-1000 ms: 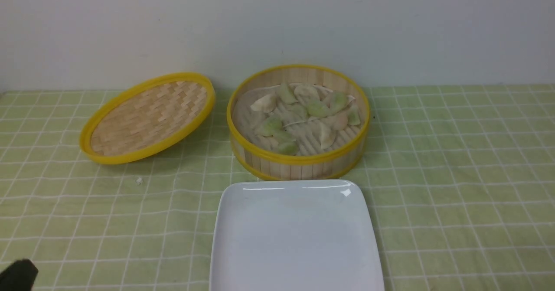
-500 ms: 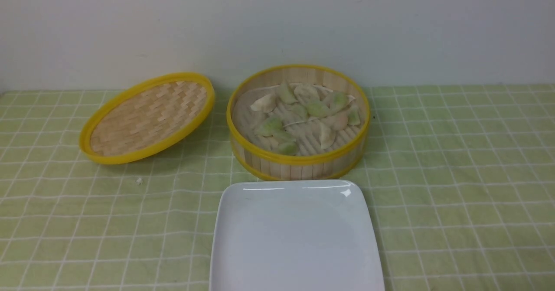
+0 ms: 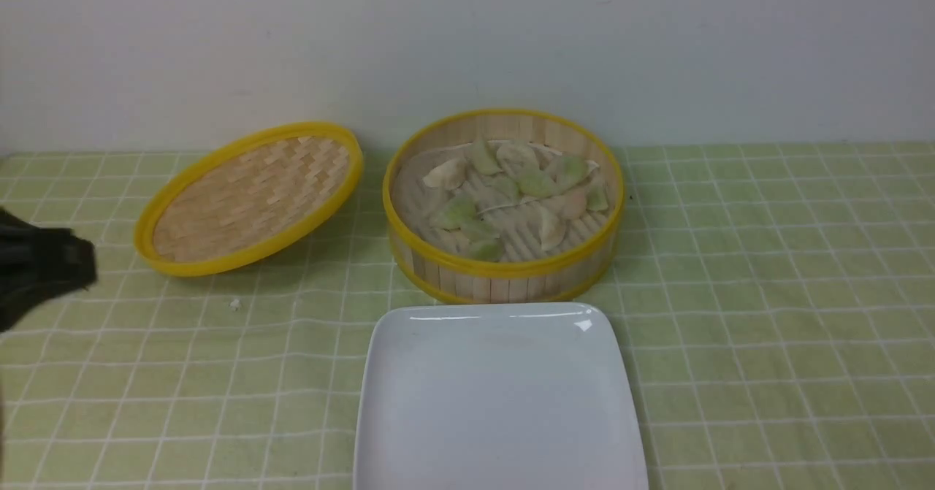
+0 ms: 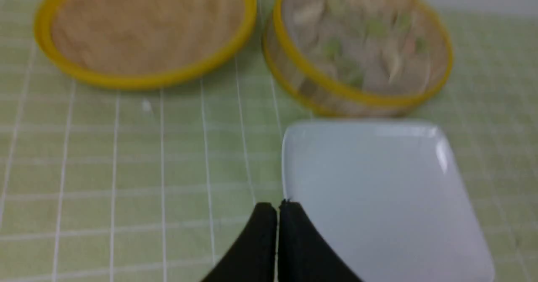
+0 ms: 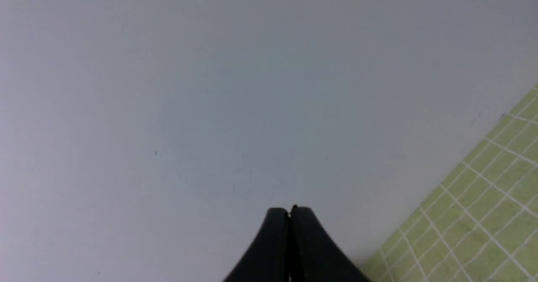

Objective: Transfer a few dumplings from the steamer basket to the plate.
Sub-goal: Use the left arm to grab a dumpling from the steamer

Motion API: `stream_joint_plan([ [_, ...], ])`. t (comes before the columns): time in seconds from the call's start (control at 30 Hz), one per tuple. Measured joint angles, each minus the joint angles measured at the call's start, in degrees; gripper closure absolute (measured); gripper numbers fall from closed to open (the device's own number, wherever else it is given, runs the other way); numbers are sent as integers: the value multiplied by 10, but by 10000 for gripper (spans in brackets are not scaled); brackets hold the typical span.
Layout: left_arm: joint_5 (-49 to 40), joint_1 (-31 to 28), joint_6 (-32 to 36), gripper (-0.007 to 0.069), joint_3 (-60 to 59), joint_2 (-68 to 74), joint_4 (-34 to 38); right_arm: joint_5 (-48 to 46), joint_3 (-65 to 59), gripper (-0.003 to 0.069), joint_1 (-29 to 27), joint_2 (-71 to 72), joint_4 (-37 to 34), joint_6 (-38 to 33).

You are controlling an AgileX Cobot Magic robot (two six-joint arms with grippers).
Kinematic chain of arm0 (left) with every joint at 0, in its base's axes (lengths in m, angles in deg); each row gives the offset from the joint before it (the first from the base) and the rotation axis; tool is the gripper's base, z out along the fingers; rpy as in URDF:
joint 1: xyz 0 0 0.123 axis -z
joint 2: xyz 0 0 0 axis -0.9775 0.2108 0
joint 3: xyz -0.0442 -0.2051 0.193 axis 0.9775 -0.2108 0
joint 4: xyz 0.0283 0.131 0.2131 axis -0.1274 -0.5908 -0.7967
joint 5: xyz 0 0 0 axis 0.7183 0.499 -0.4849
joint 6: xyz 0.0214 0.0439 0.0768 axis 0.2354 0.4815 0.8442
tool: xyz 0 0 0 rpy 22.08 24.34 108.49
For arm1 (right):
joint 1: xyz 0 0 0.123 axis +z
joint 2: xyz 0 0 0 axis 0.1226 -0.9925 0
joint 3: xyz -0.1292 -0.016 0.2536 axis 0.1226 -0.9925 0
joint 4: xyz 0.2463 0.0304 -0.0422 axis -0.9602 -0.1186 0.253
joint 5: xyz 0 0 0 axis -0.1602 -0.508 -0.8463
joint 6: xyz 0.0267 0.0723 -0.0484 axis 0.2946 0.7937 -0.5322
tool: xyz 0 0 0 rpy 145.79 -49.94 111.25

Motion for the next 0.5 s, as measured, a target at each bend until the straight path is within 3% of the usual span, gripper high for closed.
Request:
stream_joint_plan([
  [0.1,-10,0,73,631,15,102,29,7,0,675,0,0,-22,0],
  [0.2,2,16,120,631,36,179,47,-62,33,675,0,-1,-27,-3],
  [0.4,-3,96,141,631,167,358,35,-339,245,675,0,-120,69,-112],
  [0.5,-13,139,142,631,262,438,12,-524,373,675,0,-249,135,-176],
])
